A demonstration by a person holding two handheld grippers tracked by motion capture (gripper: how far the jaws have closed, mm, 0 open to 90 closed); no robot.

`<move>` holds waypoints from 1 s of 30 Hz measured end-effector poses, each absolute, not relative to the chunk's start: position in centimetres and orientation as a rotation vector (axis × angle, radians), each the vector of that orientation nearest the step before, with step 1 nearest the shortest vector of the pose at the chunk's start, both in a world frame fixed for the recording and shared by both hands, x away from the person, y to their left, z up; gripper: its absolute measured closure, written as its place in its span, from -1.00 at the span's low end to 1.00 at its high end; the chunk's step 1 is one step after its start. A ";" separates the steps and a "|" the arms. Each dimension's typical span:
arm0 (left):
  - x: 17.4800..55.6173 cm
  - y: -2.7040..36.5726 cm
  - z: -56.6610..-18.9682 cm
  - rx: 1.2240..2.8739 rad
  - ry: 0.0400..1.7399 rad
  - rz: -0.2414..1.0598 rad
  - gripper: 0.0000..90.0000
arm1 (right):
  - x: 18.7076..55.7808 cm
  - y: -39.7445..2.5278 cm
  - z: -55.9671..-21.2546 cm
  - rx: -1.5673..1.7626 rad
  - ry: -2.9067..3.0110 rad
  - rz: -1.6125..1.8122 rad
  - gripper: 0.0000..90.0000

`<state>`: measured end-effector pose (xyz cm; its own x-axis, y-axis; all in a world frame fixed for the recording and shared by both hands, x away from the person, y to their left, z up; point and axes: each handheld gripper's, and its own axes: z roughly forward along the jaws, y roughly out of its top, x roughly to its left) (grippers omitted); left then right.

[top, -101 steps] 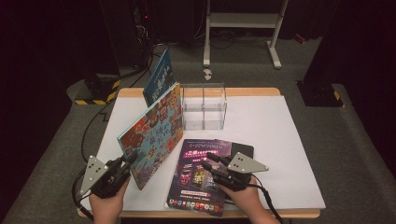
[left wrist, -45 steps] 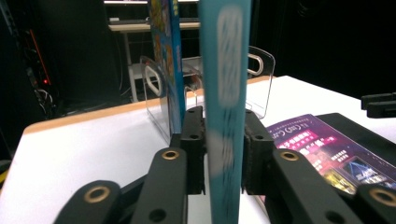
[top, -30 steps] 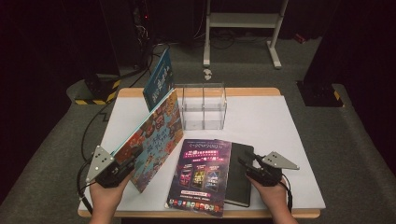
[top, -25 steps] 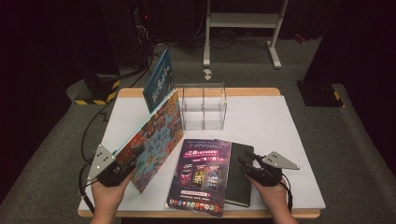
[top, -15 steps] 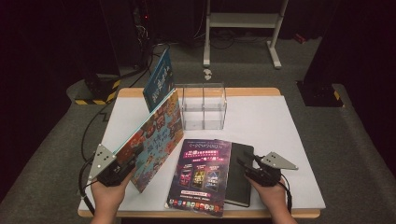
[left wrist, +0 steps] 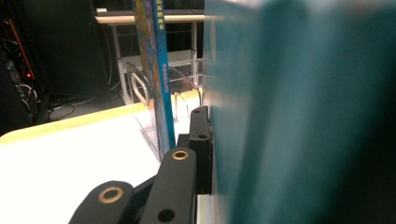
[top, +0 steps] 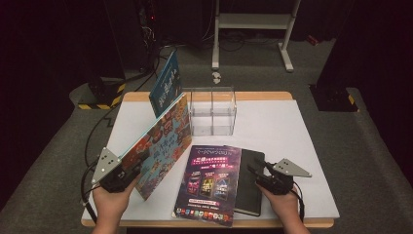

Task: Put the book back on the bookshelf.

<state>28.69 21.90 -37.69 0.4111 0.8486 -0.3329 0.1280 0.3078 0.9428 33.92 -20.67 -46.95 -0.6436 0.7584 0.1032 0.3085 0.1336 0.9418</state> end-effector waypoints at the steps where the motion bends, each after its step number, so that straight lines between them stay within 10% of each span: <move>1: 28.8 21.8 -37.5 1.176 1.067 0.620 0.80 | 33.9 -20.7 -46.9 1.027 2.016 1.522 0.29; 30: 32.8 19.8 -33.9 1.058 1.121 0.710 0.81 | 34.0 -21.1 -46.7 1.037 1.994 1.556 0.30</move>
